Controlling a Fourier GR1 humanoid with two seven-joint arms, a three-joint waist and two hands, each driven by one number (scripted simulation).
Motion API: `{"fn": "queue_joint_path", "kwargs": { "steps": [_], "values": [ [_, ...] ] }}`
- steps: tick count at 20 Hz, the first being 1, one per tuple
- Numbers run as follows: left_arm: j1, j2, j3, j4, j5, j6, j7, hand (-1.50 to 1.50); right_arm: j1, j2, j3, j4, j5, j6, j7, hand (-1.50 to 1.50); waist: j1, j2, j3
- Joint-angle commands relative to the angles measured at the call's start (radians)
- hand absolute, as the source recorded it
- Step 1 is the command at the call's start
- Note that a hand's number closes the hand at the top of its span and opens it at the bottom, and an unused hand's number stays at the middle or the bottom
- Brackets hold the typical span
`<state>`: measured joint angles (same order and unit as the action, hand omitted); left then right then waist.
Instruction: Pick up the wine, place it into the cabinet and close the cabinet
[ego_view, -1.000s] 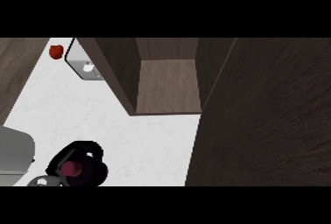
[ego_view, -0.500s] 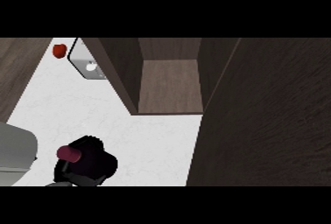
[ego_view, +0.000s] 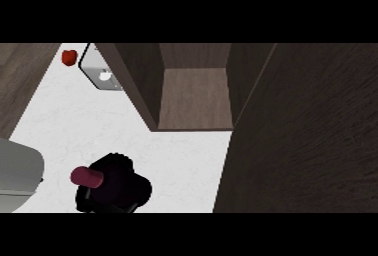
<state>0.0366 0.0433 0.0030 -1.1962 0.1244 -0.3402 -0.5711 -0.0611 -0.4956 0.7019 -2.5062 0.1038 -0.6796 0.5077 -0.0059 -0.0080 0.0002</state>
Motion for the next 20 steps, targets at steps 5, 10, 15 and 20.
{"fn": "queue_joint_path", "kwargs": {
  "steps": [5, 10, 15, 20],
  "values": [
    [0.083, -0.042, -0.173, -0.234, 0.033, 0.105, 0.148, 1.5, 0.069, -0.042, -0.034, -0.186, 0.034, 0.008, 0.027, -1.5, 0.0, 0.002, 0.0],
    [0.089, -0.043, -0.234, -0.335, 0.009, 0.232, 0.189, 1.5, 0.15, -0.065, 0.048, -0.215, 0.081, -0.013, -0.042, -1.5, -0.01, -0.001, 0.0],
    [-0.031, -0.043, -0.29, -0.3, 0.014, 0.414, 0.222, 1.5, 0.14, -0.104, 0.029, -0.238, 0.063, -0.012, -0.013, -1.5, -0.017, 0.002, -0.001],
    [-0.114, -0.043, -0.304, -0.239, -0.006, 0.526, 0.195, 1.5, 0.145, -0.11, 0.0, -0.225, 0.017, -0.008, -0.035, -1.5, -0.015, 0.003, -0.001]
  ]
}}
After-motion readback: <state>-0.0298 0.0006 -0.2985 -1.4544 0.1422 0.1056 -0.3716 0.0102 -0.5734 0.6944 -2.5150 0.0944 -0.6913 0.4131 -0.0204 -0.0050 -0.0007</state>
